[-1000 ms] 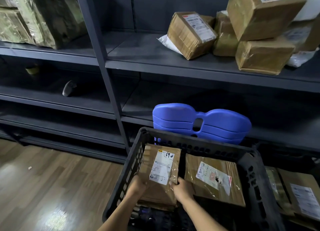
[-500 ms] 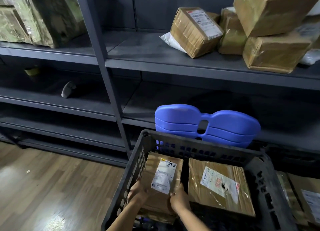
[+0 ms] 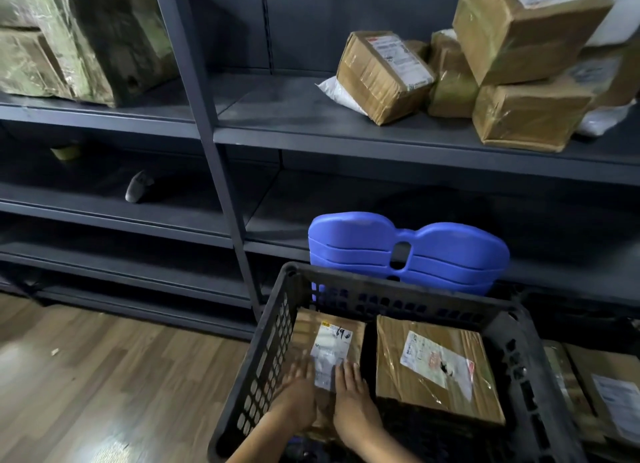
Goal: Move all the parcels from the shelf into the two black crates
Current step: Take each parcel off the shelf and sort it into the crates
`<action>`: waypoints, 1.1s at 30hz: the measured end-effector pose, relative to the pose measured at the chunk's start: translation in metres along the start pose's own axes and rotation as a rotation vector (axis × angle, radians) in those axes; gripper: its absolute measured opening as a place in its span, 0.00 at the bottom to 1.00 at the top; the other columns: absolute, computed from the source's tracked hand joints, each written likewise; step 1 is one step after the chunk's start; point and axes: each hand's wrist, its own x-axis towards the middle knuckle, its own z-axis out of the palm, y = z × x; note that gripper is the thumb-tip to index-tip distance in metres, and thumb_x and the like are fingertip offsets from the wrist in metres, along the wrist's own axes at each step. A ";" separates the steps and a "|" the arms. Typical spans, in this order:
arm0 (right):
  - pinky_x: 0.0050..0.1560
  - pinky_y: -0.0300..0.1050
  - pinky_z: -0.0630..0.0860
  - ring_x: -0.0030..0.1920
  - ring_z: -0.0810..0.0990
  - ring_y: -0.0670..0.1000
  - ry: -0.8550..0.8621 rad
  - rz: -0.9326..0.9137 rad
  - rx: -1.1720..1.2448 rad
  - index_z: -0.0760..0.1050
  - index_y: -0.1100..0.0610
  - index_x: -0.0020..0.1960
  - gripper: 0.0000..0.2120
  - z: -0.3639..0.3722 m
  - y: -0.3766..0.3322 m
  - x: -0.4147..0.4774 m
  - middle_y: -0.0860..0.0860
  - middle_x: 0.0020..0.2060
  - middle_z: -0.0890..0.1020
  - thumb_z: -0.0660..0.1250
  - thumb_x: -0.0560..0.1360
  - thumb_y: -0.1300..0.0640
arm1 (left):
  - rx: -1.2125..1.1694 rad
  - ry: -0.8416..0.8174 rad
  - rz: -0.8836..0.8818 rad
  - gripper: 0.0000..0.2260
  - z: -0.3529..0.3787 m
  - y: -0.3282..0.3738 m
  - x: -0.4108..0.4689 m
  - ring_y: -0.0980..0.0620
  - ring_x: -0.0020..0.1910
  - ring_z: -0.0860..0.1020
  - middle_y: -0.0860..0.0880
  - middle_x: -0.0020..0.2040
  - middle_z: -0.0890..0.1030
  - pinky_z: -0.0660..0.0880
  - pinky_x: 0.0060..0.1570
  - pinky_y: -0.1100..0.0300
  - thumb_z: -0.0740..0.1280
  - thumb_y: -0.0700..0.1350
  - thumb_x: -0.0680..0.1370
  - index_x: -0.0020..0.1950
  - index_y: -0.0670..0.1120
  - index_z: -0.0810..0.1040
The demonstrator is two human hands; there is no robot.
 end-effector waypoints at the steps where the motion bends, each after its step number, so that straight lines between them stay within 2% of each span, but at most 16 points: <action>1: 0.76 0.51 0.40 0.76 0.33 0.56 -0.034 -0.022 -0.063 0.37 0.60 0.78 0.30 0.000 0.001 -0.001 0.55 0.77 0.36 0.46 0.80 0.67 | 0.074 -0.069 0.033 0.34 0.001 0.001 -0.001 0.44 0.78 0.40 0.45 0.78 0.36 0.47 0.75 0.50 0.58 0.40 0.80 0.78 0.41 0.38; 3: 0.76 0.51 0.41 0.77 0.36 0.57 -0.065 -0.050 -0.141 0.40 0.60 0.78 0.28 0.002 0.002 -0.002 0.55 0.78 0.40 0.44 0.80 0.66 | 0.126 -0.152 0.061 0.34 0.003 -0.001 -0.001 0.43 0.78 0.41 0.42 0.78 0.39 0.50 0.76 0.48 0.60 0.44 0.80 0.78 0.39 0.42; 6: 0.76 0.50 0.42 0.77 0.41 0.57 0.035 -0.055 -0.164 0.45 0.62 0.78 0.26 0.010 0.004 0.000 0.58 0.78 0.45 0.47 0.82 0.62 | 0.122 -0.169 0.099 0.32 0.002 -0.002 0.000 0.44 0.78 0.39 0.40 0.79 0.41 0.47 0.76 0.50 0.58 0.44 0.81 0.78 0.39 0.42; 11: 0.76 0.52 0.41 0.76 0.35 0.58 -0.080 -0.049 -0.224 0.40 0.60 0.78 0.25 0.003 0.000 0.004 0.56 0.78 0.40 0.41 0.82 0.63 | 0.182 -0.167 0.122 0.31 0.001 -0.001 0.002 0.45 0.78 0.38 0.42 0.79 0.42 0.45 0.77 0.49 0.59 0.43 0.81 0.79 0.40 0.45; 15: 0.76 0.49 0.42 0.76 0.35 0.55 -0.074 -0.082 -0.171 0.40 0.59 0.78 0.30 -0.013 -0.002 -0.013 0.53 0.77 0.38 0.49 0.80 0.62 | 0.255 -0.082 0.075 0.31 -0.007 0.001 -0.006 0.44 0.78 0.40 0.42 0.79 0.41 0.46 0.77 0.52 0.55 0.46 0.82 0.78 0.38 0.41; 18: 0.76 0.47 0.48 0.78 0.40 0.53 0.010 -0.124 -0.088 0.42 0.57 0.78 0.31 -0.037 -0.012 -0.032 0.52 0.78 0.42 0.54 0.80 0.56 | 0.346 -0.026 0.074 0.31 -0.026 0.005 -0.019 0.45 0.77 0.39 0.44 0.79 0.40 0.43 0.77 0.50 0.52 0.51 0.82 0.78 0.41 0.41; 21: 0.75 0.47 0.53 0.78 0.45 0.51 0.162 -0.120 -0.078 0.44 0.55 0.79 0.31 -0.073 -0.024 -0.055 0.49 0.78 0.46 0.54 0.81 0.52 | 0.367 0.108 0.089 0.31 -0.058 0.016 -0.038 0.46 0.78 0.44 0.45 0.80 0.47 0.44 0.77 0.49 0.54 0.54 0.81 0.79 0.43 0.47; 25: 0.76 0.46 0.48 0.78 0.43 0.51 0.323 -0.122 -0.117 0.43 0.55 0.79 0.31 -0.131 -0.036 -0.085 0.50 0.78 0.46 0.53 0.81 0.49 | 0.330 0.280 0.147 0.31 -0.115 0.042 -0.065 0.47 0.78 0.47 0.45 0.79 0.50 0.44 0.77 0.53 0.54 0.53 0.81 0.79 0.42 0.48; 29: 0.75 0.47 0.48 0.78 0.44 0.52 0.424 -0.095 -0.146 0.44 0.56 0.79 0.32 -0.187 -0.044 -0.111 0.52 0.78 0.47 0.55 0.81 0.49 | 0.259 0.390 0.227 0.31 -0.172 0.069 -0.089 0.48 0.78 0.52 0.45 0.79 0.55 0.47 0.77 0.54 0.57 0.52 0.80 0.78 0.41 0.51; 33: 0.75 0.49 0.54 0.78 0.46 0.53 0.540 -0.088 -0.118 0.46 0.58 0.78 0.31 -0.245 -0.044 -0.129 0.54 0.78 0.49 0.54 0.81 0.48 | 0.257 0.490 0.308 0.30 -0.225 0.091 -0.102 0.46 0.77 0.55 0.44 0.77 0.58 0.49 0.76 0.55 0.57 0.52 0.80 0.78 0.40 0.52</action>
